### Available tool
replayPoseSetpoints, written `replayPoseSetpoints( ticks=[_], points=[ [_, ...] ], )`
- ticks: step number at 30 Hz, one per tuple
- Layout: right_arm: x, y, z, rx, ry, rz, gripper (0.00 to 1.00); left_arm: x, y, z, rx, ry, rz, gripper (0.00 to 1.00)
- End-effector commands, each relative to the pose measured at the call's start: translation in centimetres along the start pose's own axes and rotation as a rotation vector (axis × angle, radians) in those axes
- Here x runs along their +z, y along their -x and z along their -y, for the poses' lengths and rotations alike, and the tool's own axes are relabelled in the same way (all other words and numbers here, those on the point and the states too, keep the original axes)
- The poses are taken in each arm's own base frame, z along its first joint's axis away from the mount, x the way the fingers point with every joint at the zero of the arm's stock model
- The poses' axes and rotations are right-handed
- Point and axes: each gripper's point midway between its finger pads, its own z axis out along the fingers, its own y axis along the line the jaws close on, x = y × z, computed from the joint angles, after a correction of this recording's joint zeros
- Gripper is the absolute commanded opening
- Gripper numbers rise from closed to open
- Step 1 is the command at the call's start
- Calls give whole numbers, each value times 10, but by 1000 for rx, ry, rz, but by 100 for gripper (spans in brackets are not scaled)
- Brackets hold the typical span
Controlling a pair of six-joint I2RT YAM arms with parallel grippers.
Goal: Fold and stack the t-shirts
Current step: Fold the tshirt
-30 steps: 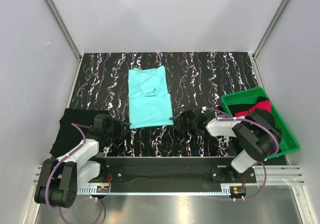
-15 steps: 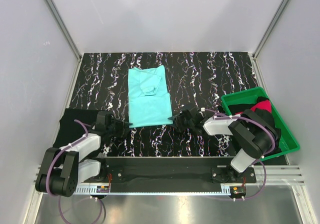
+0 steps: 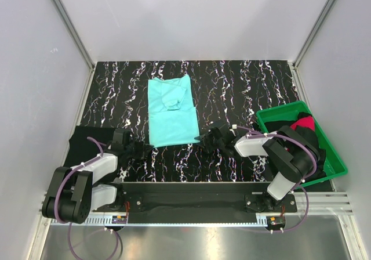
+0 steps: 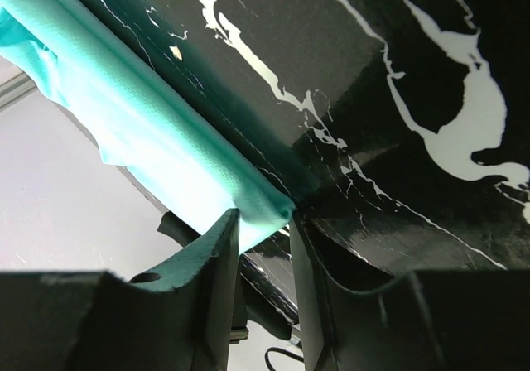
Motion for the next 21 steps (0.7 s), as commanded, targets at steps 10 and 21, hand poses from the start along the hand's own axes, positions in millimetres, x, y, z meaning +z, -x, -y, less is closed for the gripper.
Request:
replayPoseSetpoints(
  ticks=[10, 21],
  points=[
    [9, 37, 66, -96, -201, 116, 24, 3, 12, 4, 85, 24, 57, 0],
    [5, 33, 47, -168, -150, 44, 3, -3, 6, 6, 148, 24, 26, 0]
  ],
)
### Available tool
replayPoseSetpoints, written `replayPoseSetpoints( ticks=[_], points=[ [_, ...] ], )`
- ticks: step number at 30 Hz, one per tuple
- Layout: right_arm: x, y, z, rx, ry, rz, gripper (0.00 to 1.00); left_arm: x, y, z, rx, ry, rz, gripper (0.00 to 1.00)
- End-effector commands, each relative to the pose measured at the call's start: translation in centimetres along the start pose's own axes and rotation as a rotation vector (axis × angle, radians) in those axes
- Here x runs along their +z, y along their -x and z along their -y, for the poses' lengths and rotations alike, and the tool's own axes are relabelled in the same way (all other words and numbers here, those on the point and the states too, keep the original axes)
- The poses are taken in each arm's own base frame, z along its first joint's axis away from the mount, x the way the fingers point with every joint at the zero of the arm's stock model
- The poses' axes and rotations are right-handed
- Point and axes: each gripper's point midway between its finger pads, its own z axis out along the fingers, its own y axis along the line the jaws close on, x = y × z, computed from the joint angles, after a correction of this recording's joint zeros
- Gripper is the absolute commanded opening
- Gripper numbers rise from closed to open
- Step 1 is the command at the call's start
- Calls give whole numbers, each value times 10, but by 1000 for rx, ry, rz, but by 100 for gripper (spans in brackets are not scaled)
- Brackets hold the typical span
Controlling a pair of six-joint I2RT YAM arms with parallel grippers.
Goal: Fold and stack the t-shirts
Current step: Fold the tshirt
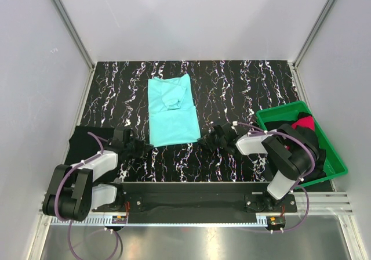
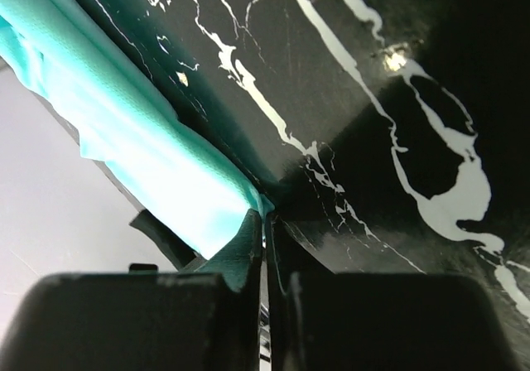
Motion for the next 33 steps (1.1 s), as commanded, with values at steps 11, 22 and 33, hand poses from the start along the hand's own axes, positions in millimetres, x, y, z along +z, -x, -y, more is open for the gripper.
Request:
replayPoseSetpoints(
  ticks=[11, 22, 33],
  points=[
    [-50, -28, 18, -406, 28, -218, 0, -47, -17, 12, 303, -8, -43, 0],
    [-125, -53, 40, -607, 41, -330, 0, -96, -44, -6, 397, -54, -117, 0],
    [-181, -78, 82, -623, -15, -480, 0, -145, -63, -21, 424, -67, -177, 0]
  ],
)
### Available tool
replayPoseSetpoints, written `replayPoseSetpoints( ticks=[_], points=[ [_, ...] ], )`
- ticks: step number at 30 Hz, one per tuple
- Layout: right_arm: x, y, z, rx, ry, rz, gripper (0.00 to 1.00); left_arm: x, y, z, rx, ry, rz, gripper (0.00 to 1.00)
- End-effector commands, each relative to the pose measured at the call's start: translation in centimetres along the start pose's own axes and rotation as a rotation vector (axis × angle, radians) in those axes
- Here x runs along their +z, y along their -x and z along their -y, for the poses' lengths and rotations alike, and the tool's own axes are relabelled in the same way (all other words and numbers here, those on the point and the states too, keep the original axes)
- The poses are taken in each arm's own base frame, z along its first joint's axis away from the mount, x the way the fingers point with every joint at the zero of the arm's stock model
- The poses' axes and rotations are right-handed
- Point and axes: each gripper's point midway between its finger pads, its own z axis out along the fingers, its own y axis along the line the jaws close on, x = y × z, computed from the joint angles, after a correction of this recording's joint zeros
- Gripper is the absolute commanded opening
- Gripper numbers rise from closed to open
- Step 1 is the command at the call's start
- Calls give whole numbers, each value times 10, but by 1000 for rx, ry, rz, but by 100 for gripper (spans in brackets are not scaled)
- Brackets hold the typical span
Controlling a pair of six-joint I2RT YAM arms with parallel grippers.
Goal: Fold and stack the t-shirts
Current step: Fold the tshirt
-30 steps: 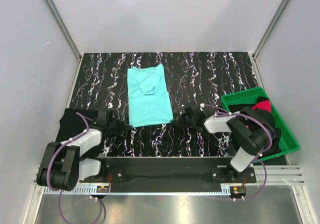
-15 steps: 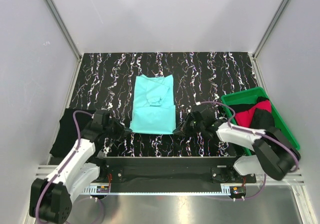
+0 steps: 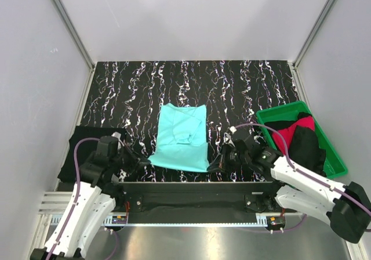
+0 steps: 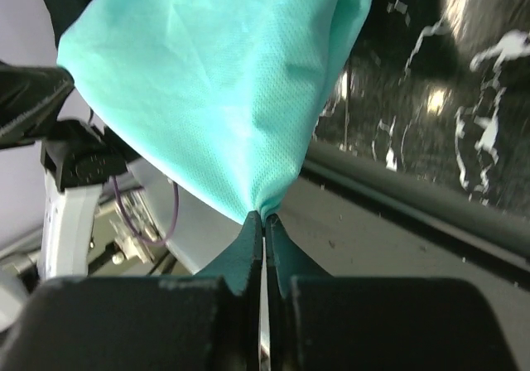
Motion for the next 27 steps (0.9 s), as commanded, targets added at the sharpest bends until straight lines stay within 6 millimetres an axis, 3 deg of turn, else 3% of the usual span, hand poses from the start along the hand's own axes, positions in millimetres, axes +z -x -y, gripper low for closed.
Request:
replayPoseSetpoints(
  ticks=[1, 6, 16, 21, 25, 27],
  points=[
    [-10, -31, 19, 15, -59, -101, 0, -19, -11, -3, 13, 11, -22, 0],
    [-17, -58, 22, -1, -68, -170, 0, -35, -23, -5, -8, 20, -55, 0],
    [-31, -77, 9, -7, -55, -248, 0, -61, -27, -4, -5, 83, -50, 0],
    [-37, -74, -6, -35, -35, -247, 0, -60, -22, 2, 6, 88, -52, 0],
    [-36, -66, -19, -102, -56, -250, 0, -60, -4, 18, 17, 106, -13, 0],
    [-34, -45, -29, -136, -72, -232, 0, -57, 5, 26, 22, 112, 6, 0]
  ],
)
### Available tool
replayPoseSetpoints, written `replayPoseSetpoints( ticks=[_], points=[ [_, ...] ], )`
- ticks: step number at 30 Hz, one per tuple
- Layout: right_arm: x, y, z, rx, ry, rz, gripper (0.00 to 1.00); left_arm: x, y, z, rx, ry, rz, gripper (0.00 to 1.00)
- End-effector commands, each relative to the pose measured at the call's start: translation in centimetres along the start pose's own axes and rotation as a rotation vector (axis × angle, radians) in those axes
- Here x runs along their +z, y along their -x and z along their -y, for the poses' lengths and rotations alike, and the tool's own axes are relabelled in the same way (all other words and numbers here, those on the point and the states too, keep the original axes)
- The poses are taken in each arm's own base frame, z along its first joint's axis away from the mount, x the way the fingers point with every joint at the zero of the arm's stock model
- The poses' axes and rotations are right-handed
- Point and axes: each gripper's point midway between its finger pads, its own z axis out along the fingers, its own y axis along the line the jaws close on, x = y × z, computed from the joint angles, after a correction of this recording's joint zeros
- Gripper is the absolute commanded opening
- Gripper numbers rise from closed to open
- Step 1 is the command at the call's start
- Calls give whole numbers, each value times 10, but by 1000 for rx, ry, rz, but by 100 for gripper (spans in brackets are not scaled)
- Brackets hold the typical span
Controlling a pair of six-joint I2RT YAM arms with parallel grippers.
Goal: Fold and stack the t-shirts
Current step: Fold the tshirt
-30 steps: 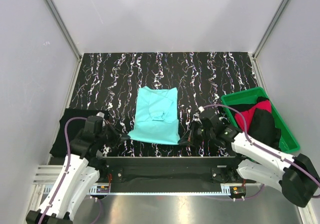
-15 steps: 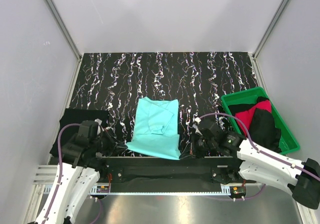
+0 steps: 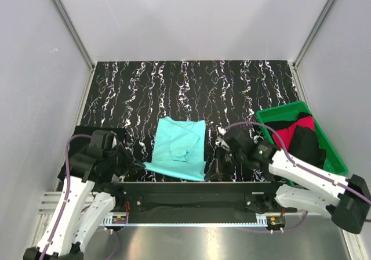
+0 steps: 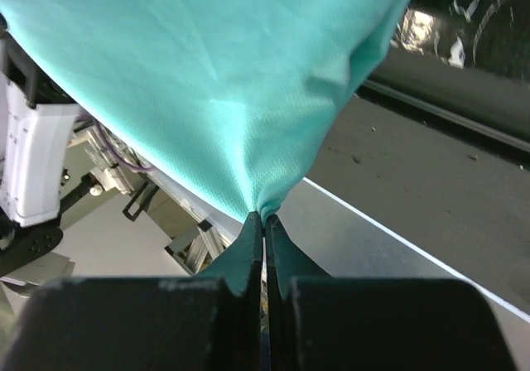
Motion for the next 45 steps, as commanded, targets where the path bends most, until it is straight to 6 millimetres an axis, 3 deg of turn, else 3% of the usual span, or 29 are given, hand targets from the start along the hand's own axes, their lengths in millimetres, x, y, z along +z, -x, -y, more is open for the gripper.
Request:
replayPoseSetpoints(
  ticks=[1, 2, 3, 4, 6, 7, 8, 9, 10, 11, 13, 18, 19, 21, 22, 23, 25, 26, 27, 28, 29, 31, 34, 40, 42, 44, 45],
  points=[
    [-11, 17, -9, -72, -27, -28, 0, -10, 35, 33, 64, -48, 137, 0],
    [-11, 29, -14, -66, -27, -29, 0, -3, 43, 36, 58, -14, 134, 0],
    [-17, 53, -11, -52, -24, 13, 0, -1, 48, 43, 69, -18, 140, 0],
    [-20, 59, -13, -41, -16, -7, 0, 0, 59, 59, 87, -48, 161, 0],
    [-22, 87, -23, -47, 11, -27, 0, 12, 73, 72, 95, -23, 147, 0],
    [-28, 101, -35, -49, 32, -27, 0, 9, 84, 91, 115, -62, 174, 0],
    [-21, 113, -32, -19, 23, -54, 0, 21, 93, 95, 109, -23, 160, 0],
    [-25, 126, -36, -7, 57, -53, 0, 17, 104, 114, 138, -53, 185, 0],
    [-32, 142, -48, -15, 91, -37, 0, 19, 111, 122, 150, -55, 191, 0],
    [-25, 154, -45, 21, 95, -59, 0, 24, 120, 127, 154, -39, 201, 0],
    [-34, 177, -57, 48, 167, -74, 0, 34, 142, 147, 176, -30, 212, 0],
    [-31, 224, -48, 119, 211, -87, 0, 57, 185, 191, 241, -33, 194, 0],
    [-32, 234, -49, 121, 221, -80, 0, 79, 197, 185, 224, 1, 154, 0],
    [-27, 252, -36, 157, 230, -86, 0, 89, 204, 200, 237, -40, 100, 0],
    [-23, 263, -33, 165, 230, -84, 0, 110, 210, 196, 238, -12, 66, 0],
    [-25, 272, -29, 179, 236, -76, 0, 115, 216, 200, 249, -12, 66, 0],
    [-27, 284, -25, 195, 249, -70, 0, 118, 232, 218, 293, -38, 93, 0],
    [-22, 288, -18, 210, 243, -76, 0, 133, 238, 218, 289, -30, 74, 0],
    [-21, 293, -13, 213, 240, -71, 0, 131, 246, 235, 322, -63, 91, 0],
    [-21, 297, -12, 216, 244, -67, 0, 136, 249, 240, 325, -79, 81, 0],
    [-15, 300, -6, 239, 241, -79, 0, 154, 252, 237, 313, -66, 53, 0],
    [-12, 311, 2, 253, 234, -70, 1, 158, 258, 257, 342, -119, 53, 0],
    [-9, 321, 5, 253, 239, -66, 1, 179, 268, 267, 350, -153, 32, 0],
    [1, 321, 23, 299, 209, -71, 3, 192, 270, 273, 358, -167, 38, 1],
    [3, 320, 27, 306, 202, -66, 4, 198, 264, 277, 363, -173, 25, 6],
    [3, 320, 34, 313, 189, -56, 10, 202, 264, 279, 372, -153, 50, 30],
    [3, 323, 38, 301, 173, -34, 15, 202, 261, 278, 385, -128, 71, 34]
  ],
)
